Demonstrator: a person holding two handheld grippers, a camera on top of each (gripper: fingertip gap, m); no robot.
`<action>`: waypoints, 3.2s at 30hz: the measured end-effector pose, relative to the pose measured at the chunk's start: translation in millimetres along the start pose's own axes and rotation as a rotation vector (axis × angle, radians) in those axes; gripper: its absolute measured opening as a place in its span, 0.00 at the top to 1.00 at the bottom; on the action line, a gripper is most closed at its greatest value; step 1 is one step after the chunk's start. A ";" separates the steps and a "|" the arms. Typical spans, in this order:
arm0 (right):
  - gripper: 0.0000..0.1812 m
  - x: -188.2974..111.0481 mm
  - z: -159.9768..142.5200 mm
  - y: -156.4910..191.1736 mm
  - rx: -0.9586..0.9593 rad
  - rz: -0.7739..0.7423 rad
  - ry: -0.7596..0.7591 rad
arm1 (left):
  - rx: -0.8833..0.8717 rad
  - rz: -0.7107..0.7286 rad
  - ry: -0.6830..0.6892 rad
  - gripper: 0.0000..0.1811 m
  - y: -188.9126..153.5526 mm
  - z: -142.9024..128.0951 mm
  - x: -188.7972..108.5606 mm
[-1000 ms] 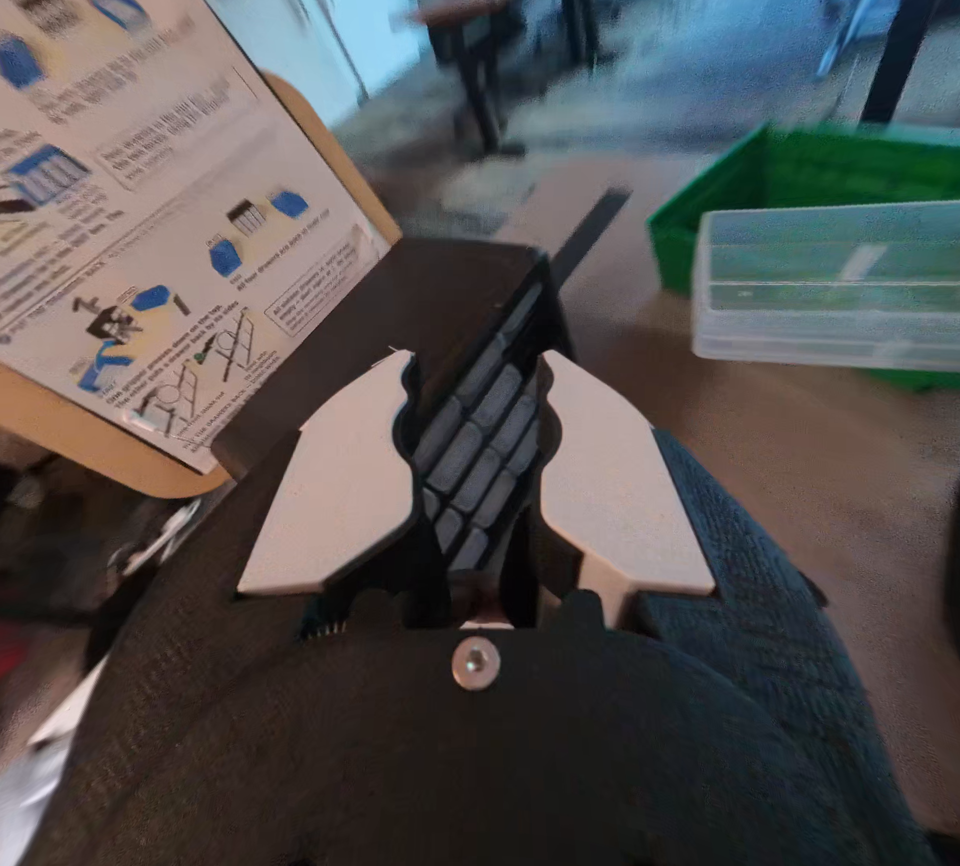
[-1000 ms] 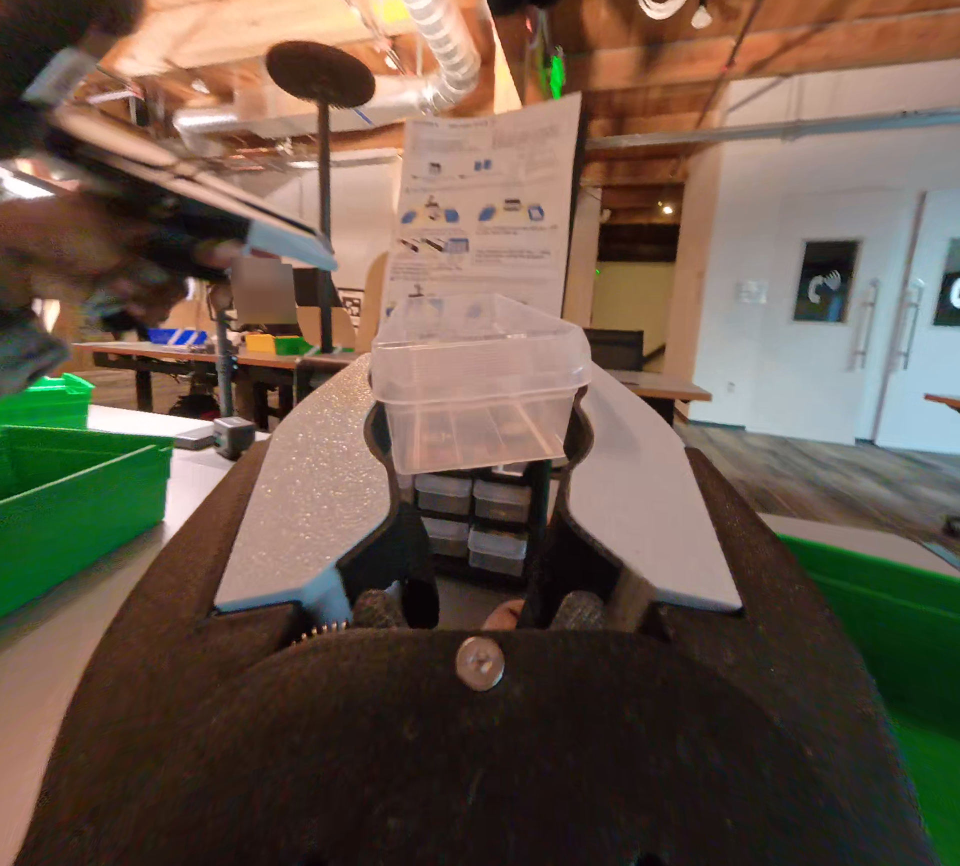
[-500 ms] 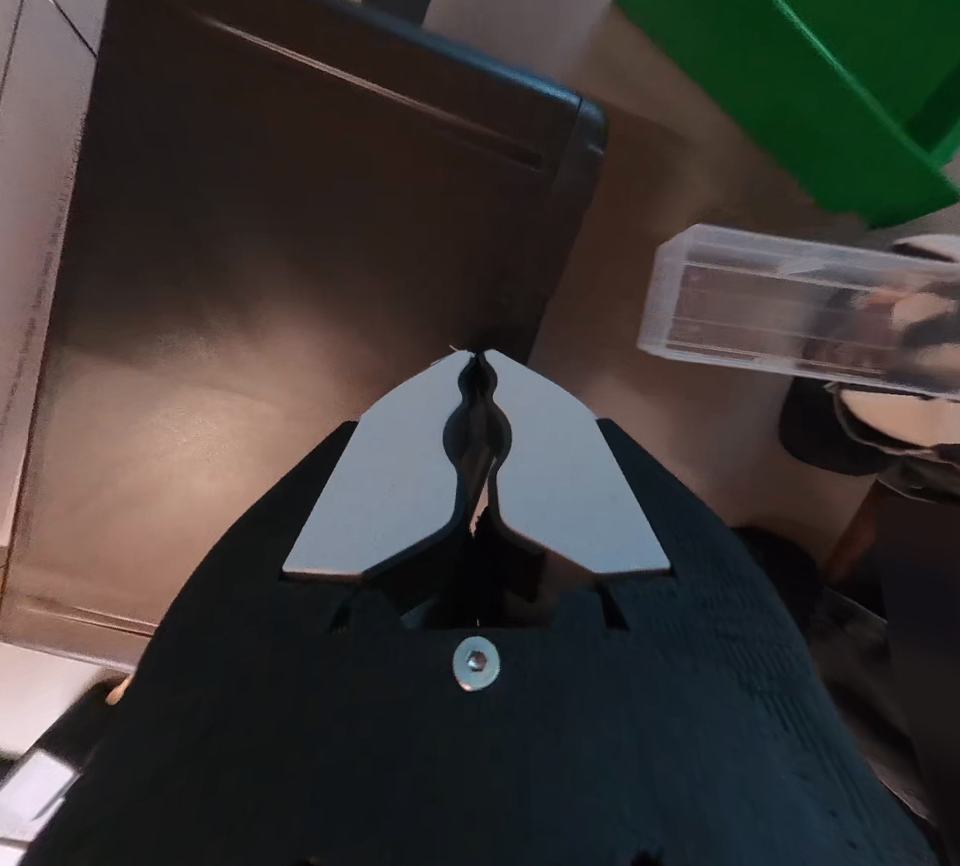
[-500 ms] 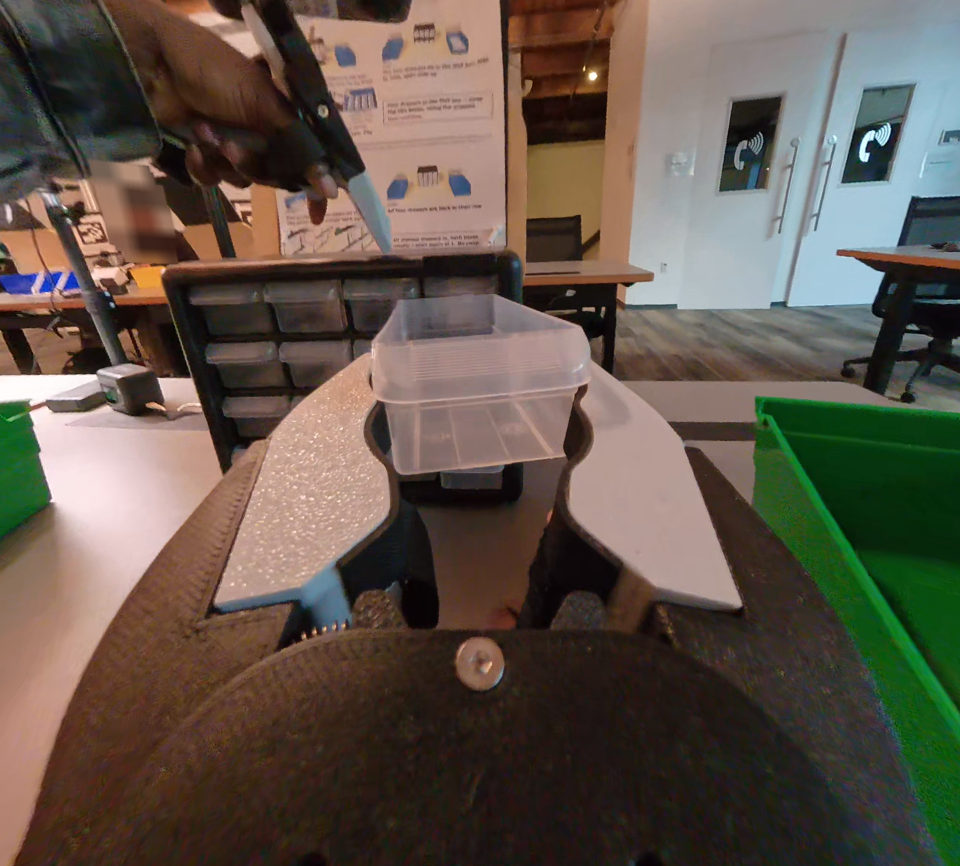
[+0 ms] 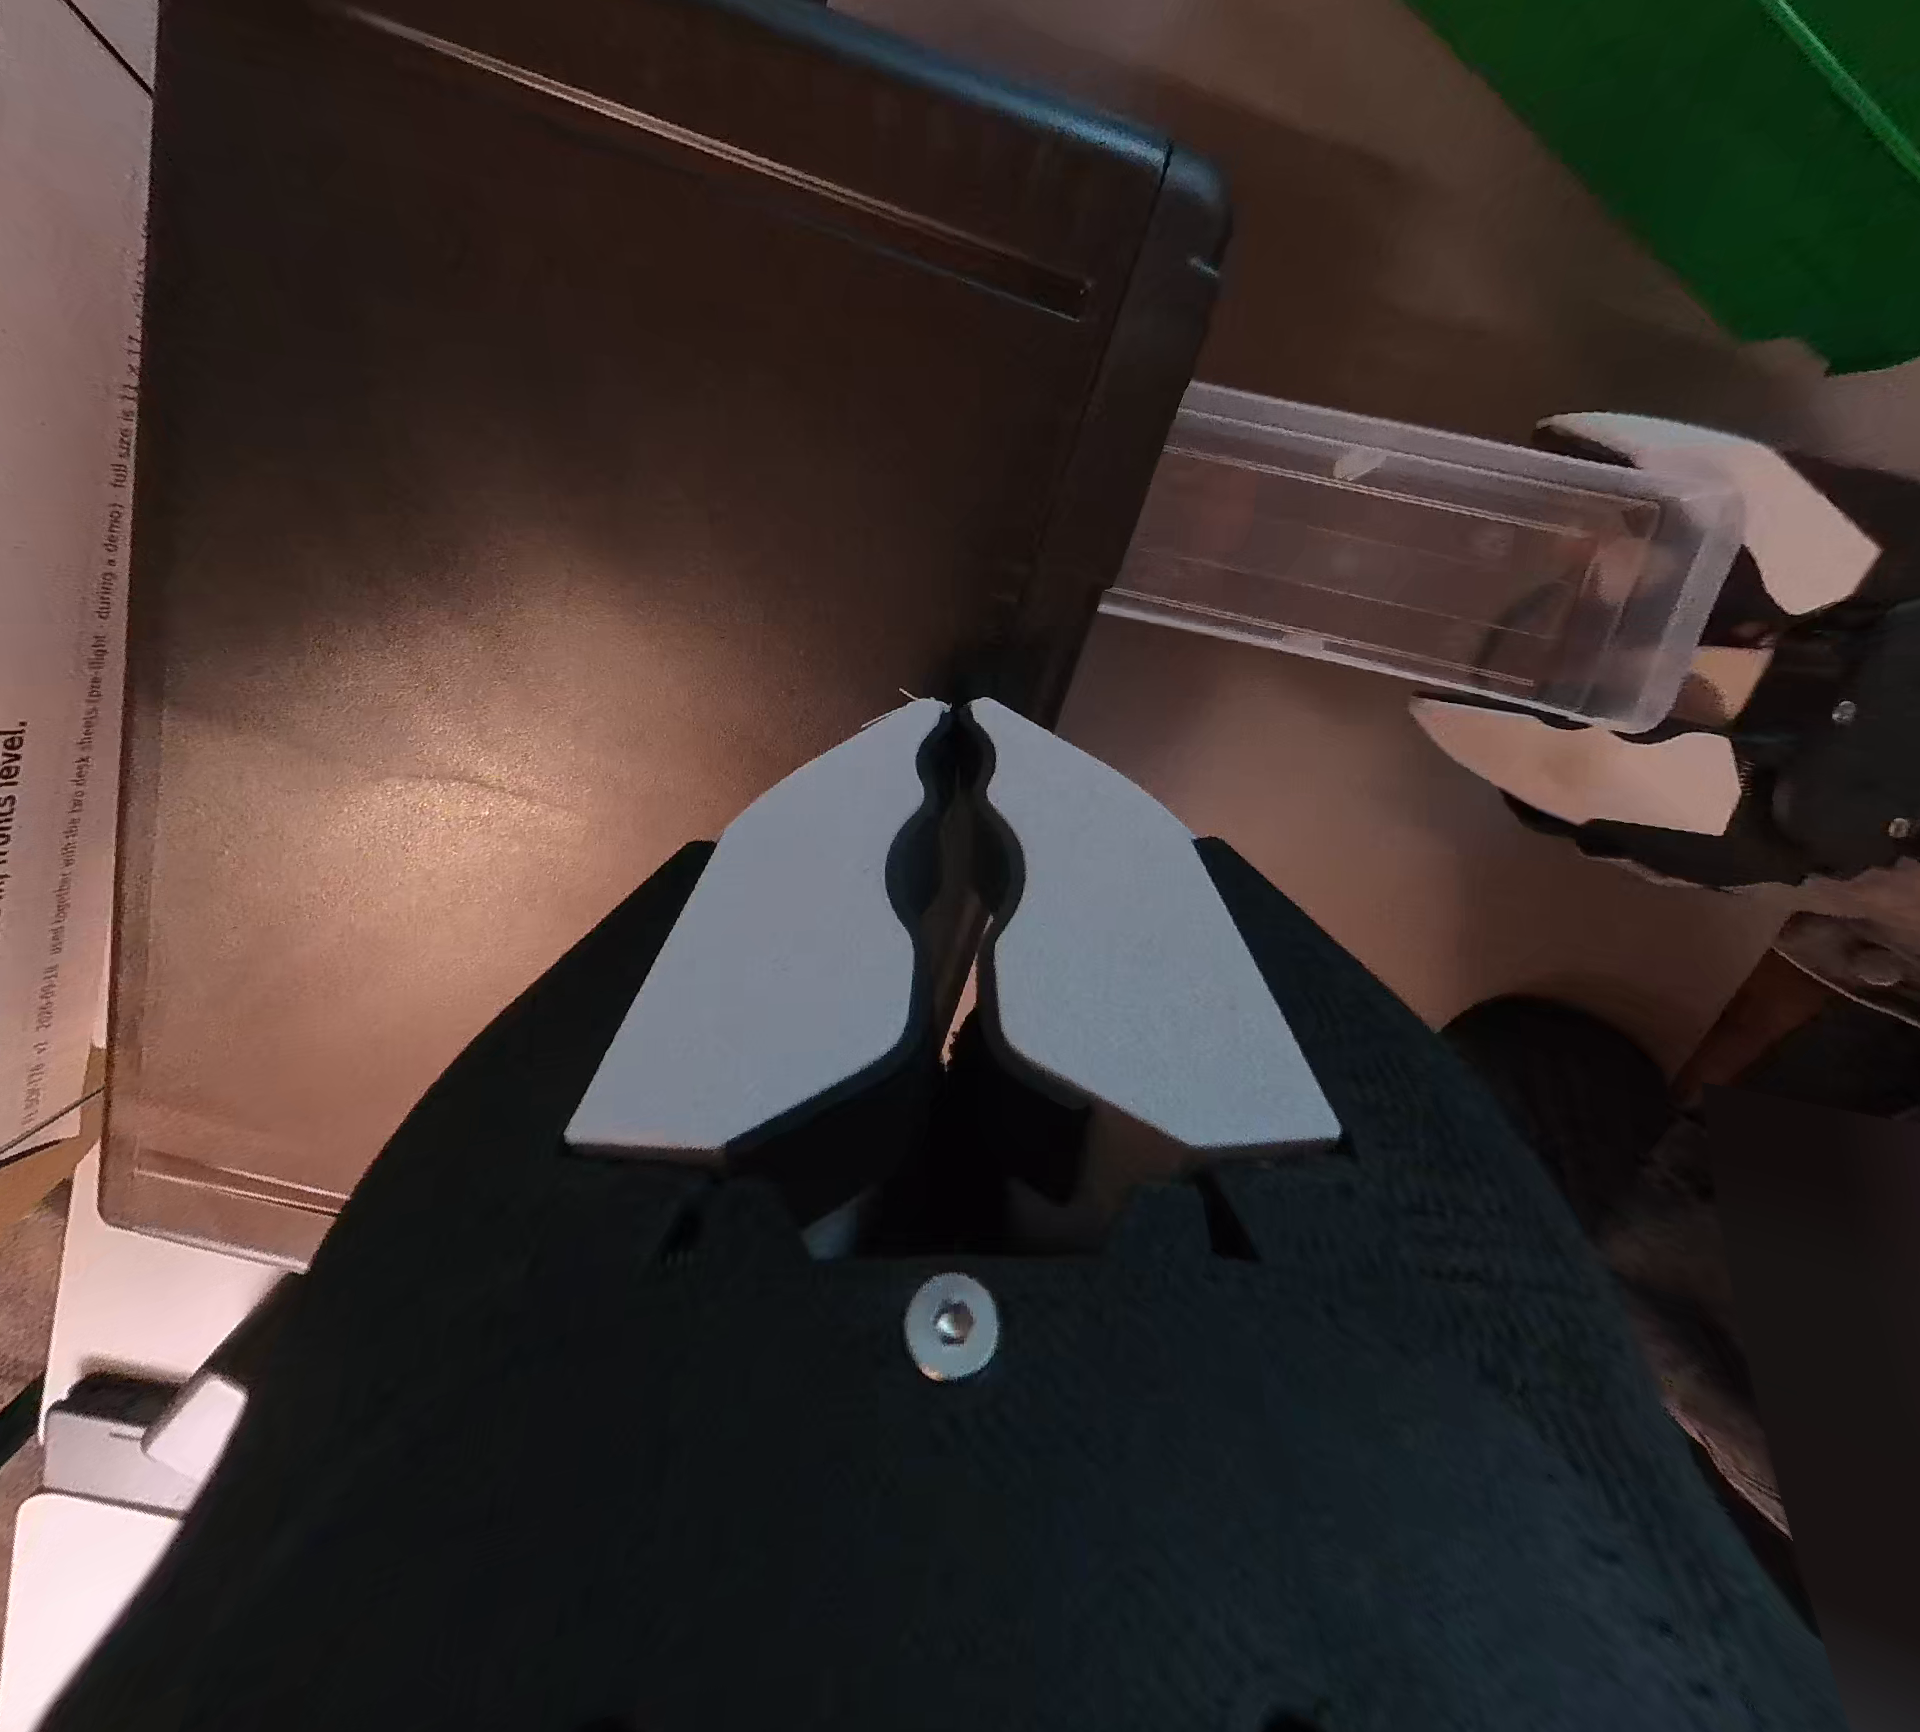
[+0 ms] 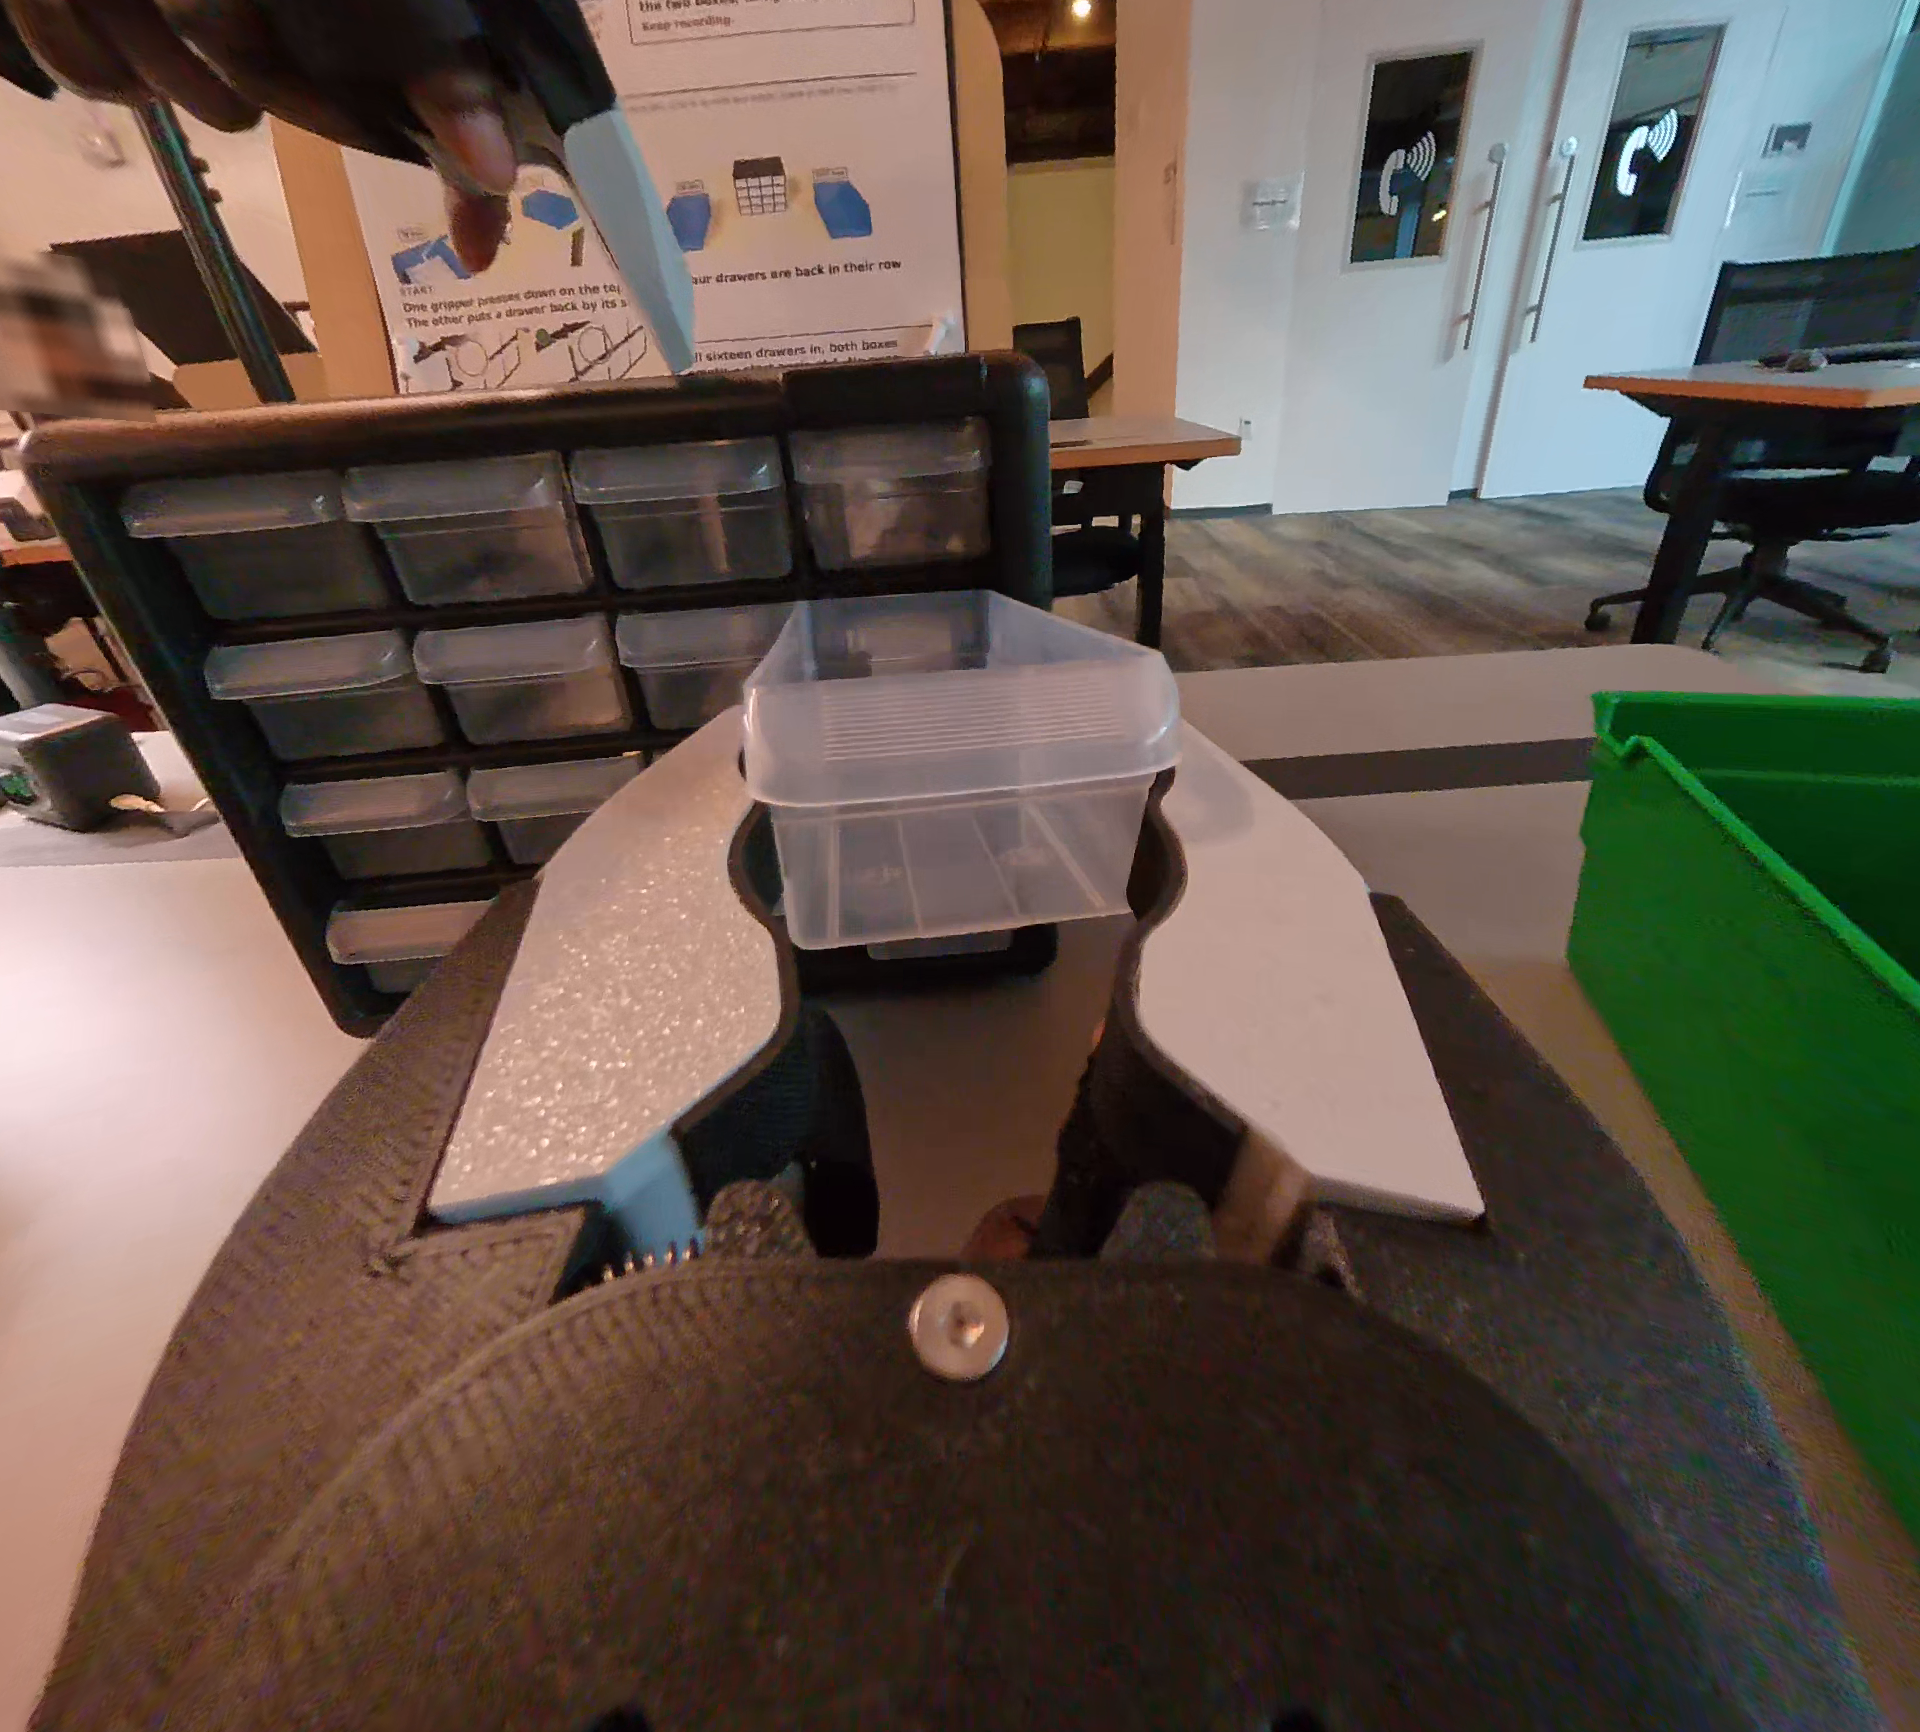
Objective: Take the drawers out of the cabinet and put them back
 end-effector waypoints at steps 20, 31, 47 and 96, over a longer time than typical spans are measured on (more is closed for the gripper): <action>0.63 20.8 -10.6 1.4 -0.030 -0.037 -0.006 | 0.012 0.062 0.046 1.00 0.2 0.8 0.0; 0.63 35.2 -27.6 6.1 -0.045 -0.024 0.097 | 0.023 0.076 0.065 1.00 0.3 1.0 0.1; 0.37 12.3 -70.2 -3.6 0.131 0.113 0.441 | 0.030 0.085 0.072 1.00 0.2 1.0 0.2; 0.71 38.1 -30.0 17.3 -0.045 0.360 0.316 | 0.087 0.140 0.148 1.00 -0.8 0.8 0.7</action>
Point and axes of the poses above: each gripper's, where its closed fingertips meet, x out along the fingers, z out of its top, y = z × x across the jaws, the point moved 1 cm from there along -x, back along the fingers, and after that the axes turned 3 degrees about x, right-handed, at the moved point
